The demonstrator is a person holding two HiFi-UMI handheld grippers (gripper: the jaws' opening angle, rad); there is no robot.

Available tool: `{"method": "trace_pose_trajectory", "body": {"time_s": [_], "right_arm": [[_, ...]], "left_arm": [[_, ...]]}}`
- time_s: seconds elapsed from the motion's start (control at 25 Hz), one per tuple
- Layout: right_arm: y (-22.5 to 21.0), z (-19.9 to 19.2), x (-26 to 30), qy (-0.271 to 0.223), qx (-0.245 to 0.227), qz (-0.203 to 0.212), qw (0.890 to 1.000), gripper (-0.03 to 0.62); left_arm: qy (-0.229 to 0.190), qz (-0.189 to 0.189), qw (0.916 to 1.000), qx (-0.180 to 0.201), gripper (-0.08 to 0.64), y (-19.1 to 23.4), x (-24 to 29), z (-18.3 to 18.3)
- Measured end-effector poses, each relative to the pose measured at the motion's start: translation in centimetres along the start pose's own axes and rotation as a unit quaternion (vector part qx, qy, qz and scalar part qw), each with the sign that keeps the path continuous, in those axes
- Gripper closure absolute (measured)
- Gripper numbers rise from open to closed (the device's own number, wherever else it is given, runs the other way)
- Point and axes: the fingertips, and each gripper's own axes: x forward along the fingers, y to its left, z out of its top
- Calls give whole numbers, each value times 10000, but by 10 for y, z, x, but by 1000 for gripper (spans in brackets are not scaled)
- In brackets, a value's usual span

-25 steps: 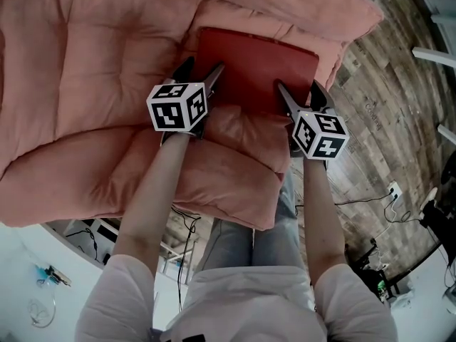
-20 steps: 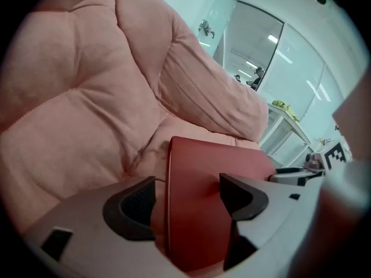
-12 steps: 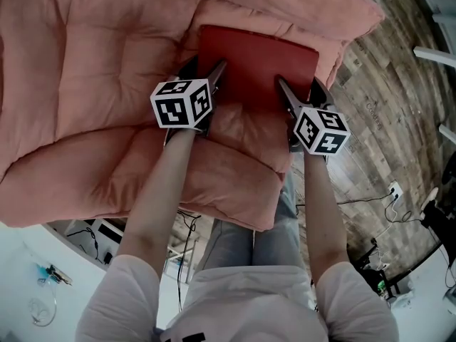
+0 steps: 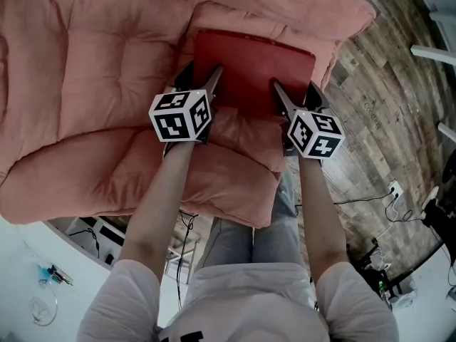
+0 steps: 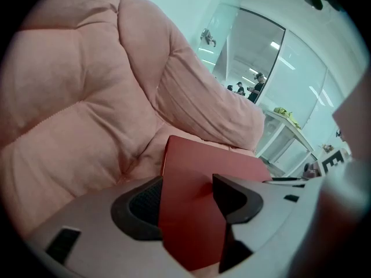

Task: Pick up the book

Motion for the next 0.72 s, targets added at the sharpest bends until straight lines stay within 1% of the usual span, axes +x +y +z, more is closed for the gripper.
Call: {"method": "trace_pose_trajectory", "body": {"time_s": [0.16,0.32,0.72], "right_arm": [[2,8,-14,-31,-27,-49,10000,224],[5,23,-33,-125,-113,-44,9998,224],[32,56,-81,-197,-369,68,9991,224]], "left_arm": [[-35,-1,10000,-15,298,-10,-10,5],[-174,-26,9998,-25,298,-24,-26,16],[-570,81,9982,-167,298,-47,-85,38]]}}
